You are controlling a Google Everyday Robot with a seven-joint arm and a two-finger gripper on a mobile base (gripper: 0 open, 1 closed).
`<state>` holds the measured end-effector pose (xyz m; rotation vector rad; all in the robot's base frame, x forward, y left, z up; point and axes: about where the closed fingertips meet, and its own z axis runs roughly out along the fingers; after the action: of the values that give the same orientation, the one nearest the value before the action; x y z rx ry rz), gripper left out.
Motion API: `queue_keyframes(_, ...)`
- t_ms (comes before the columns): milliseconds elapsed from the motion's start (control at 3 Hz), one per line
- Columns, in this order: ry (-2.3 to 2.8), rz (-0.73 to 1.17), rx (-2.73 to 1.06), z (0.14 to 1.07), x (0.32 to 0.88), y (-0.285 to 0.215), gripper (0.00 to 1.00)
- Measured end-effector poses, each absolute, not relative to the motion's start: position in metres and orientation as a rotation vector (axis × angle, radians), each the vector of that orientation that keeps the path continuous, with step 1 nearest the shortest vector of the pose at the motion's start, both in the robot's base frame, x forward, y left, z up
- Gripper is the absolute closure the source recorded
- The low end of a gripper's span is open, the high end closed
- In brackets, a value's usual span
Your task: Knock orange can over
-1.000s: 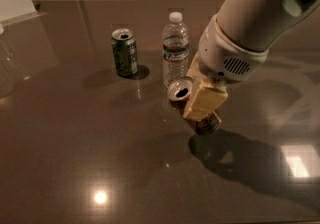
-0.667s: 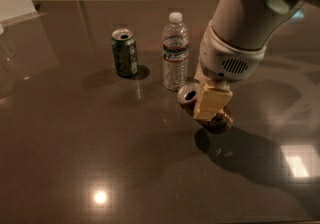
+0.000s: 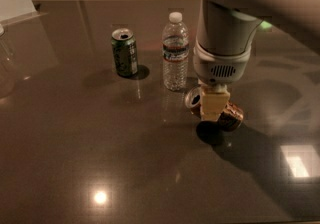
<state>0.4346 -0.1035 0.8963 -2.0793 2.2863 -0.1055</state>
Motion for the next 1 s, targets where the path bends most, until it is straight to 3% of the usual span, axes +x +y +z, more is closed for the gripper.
queue_keyframes(667, 2.289, -0.306, -2.168, 0.882, 0.443, -0.104, 0.13)
queue_keyframes(1000, 2.288, -0.325, -2.182, 0.876, 0.444, -0.103, 0.0)
